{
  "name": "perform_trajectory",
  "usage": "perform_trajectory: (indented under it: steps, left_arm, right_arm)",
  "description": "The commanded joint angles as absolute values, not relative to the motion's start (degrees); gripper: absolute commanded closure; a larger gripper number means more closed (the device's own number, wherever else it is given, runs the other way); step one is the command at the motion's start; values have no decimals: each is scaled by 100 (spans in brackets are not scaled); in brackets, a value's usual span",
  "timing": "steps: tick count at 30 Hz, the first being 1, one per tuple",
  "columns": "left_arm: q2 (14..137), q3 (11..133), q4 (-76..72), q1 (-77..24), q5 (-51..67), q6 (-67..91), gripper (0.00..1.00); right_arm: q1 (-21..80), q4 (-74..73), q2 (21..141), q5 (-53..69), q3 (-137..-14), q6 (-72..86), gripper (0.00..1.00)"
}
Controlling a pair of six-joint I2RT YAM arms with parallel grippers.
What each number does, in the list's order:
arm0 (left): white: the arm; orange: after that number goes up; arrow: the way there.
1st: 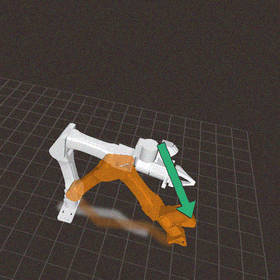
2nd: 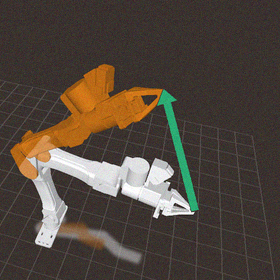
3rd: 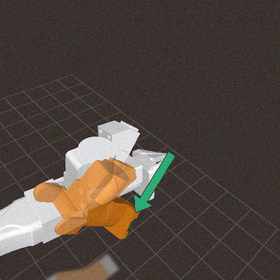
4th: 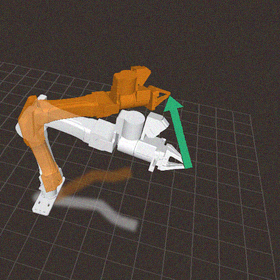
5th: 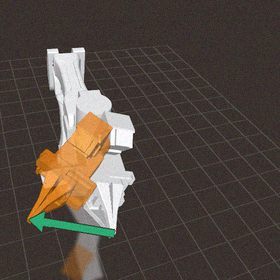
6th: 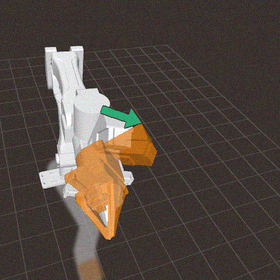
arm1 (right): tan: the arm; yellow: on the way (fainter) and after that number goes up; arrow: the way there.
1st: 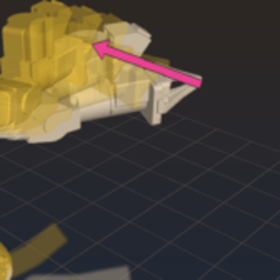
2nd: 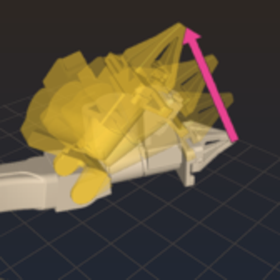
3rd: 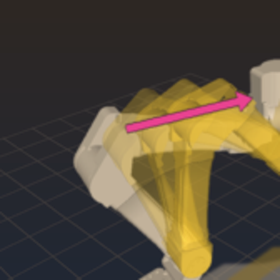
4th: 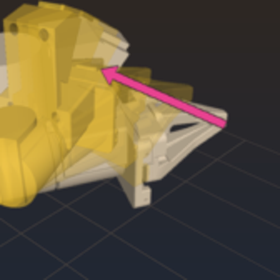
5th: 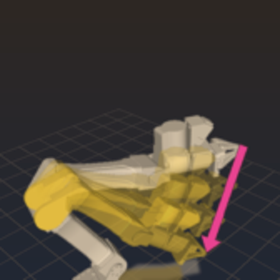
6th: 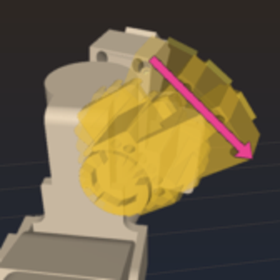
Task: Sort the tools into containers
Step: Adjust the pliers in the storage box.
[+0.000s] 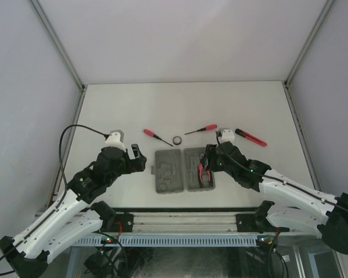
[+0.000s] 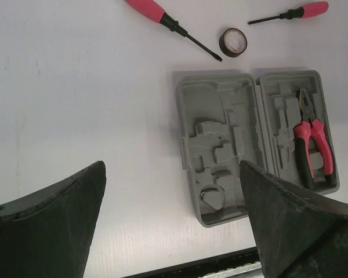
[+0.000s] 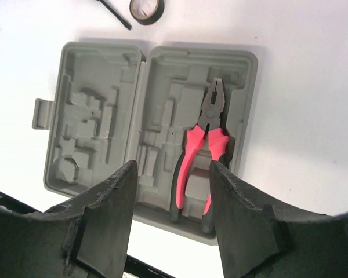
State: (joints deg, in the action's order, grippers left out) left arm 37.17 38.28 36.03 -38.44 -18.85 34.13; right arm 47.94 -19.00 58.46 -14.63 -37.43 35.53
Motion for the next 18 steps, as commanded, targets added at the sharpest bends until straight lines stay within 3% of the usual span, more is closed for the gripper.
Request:
perform_trajectory:
  steps: [1, 12, 18]
  left_arm:
    - [3581, 3771, 3375, -3806, -1878, 3498, 0]
    - [3585, 4198, 3646, -3806, -1972, 3218, 0]
    - [3693, 4524, 3806, -3796, -1963, 2944, 0]
  right_arm:
    - [4679, -1307, 5543, -1463, -3683, 3621, 47]
    - [4342, -1569, 5517, -530, -3680, 3450, 48]
    - [4346, -1806, 5749, -717, -3761, 3609, 53]
